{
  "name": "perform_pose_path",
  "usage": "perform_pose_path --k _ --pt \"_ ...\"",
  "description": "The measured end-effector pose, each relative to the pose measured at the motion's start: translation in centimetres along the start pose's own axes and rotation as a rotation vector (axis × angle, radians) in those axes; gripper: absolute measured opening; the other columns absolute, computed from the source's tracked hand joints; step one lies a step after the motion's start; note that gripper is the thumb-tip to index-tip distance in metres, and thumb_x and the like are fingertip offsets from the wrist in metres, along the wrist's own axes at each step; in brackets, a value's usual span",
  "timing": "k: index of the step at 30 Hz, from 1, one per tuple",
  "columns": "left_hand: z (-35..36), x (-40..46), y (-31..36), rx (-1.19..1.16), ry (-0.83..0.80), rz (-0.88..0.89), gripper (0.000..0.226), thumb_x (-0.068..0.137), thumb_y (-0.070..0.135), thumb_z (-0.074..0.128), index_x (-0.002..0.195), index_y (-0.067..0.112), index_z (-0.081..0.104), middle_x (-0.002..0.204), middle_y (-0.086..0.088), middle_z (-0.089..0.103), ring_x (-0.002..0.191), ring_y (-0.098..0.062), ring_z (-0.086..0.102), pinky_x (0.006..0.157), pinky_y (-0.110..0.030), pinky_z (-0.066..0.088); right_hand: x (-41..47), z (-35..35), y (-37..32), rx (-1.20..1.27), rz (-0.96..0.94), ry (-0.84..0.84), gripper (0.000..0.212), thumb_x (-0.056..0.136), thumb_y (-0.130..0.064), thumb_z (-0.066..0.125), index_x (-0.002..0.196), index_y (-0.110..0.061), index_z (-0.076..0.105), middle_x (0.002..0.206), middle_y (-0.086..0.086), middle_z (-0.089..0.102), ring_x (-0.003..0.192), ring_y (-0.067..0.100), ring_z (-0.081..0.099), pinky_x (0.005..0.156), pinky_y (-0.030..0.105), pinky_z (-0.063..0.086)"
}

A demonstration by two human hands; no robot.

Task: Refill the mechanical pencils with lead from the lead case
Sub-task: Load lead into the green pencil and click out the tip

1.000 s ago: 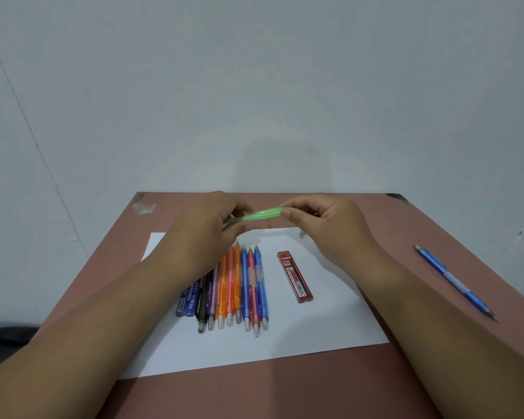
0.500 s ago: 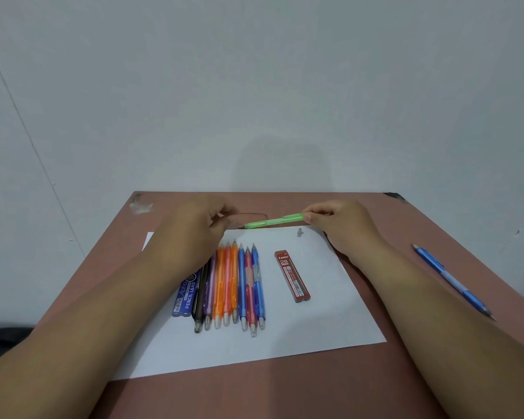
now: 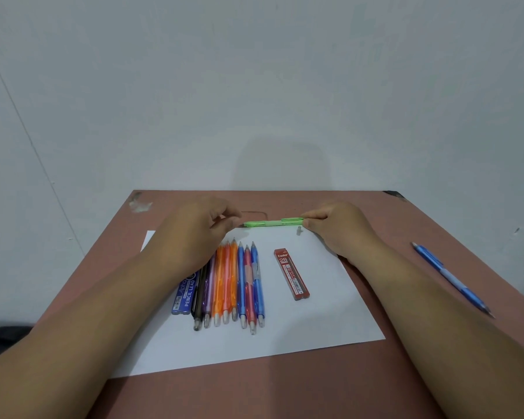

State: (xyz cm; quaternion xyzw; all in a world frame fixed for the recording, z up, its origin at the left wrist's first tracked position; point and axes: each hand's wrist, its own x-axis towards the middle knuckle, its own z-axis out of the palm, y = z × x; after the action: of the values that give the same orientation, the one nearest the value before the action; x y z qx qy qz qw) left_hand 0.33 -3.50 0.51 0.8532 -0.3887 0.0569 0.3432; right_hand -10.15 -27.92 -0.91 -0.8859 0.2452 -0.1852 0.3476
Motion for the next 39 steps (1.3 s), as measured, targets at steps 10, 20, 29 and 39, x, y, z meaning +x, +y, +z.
perform_pose_path --k 10,20,29,39 --pt "0.0 -0.1 -0.1 -0.014 0.002 0.014 0.016 0.098 0.040 0.059 0.108 0.032 0.069 0.098 0.018 0.064 0.091 0.000 0.059 0.070 -0.018 0.045 -0.5 -0.1 -0.3 0.009 0.004 0.017 0.018 0.093 -0.014 0.066 0.101 -0.021 0.081 0.102 0.006 0.075 0.098 0.025 0.068 0.086 0.038 0.054" --pt "0.0 -0.1 0.0 -0.013 -0.015 0.003 0.018 0.098 0.042 0.059 0.110 0.032 0.068 0.100 0.017 0.065 0.093 -0.003 0.060 0.071 -0.021 0.047 -0.7 -0.5 -0.3 0.066 -0.004 0.064 0.017 0.094 -0.016 0.066 0.105 -0.019 0.079 0.106 0.007 0.074 0.091 0.022 0.069 0.069 0.024 0.052" --pt "-0.2 0.1 -0.1 -0.005 -0.007 0.010 0.015 0.098 0.041 0.060 0.107 0.033 0.068 0.101 0.018 0.065 0.092 0.001 0.058 0.072 -0.021 0.047 -4.6 -2.0 -4.2 -0.211 -0.185 -0.163 0.020 0.079 -0.050 0.081 0.088 -0.033 0.077 0.065 -0.024 0.063 0.064 -0.005 0.057 0.055 0.011 0.036" --pt "-0.3 0.2 -0.2 0.009 0.006 0.024 0.015 0.097 0.041 0.061 0.106 0.033 0.070 0.096 0.021 0.063 0.090 0.003 0.056 0.070 -0.017 0.042 -6.2 -0.8 -6.1 -0.257 -0.144 -0.336 0.082 0.076 -0.043 0.086 0.144 -0.043 0.039 0.077 -0.017 0.071 0.074 -0.006 0.068 0.060 0.018 0.051"
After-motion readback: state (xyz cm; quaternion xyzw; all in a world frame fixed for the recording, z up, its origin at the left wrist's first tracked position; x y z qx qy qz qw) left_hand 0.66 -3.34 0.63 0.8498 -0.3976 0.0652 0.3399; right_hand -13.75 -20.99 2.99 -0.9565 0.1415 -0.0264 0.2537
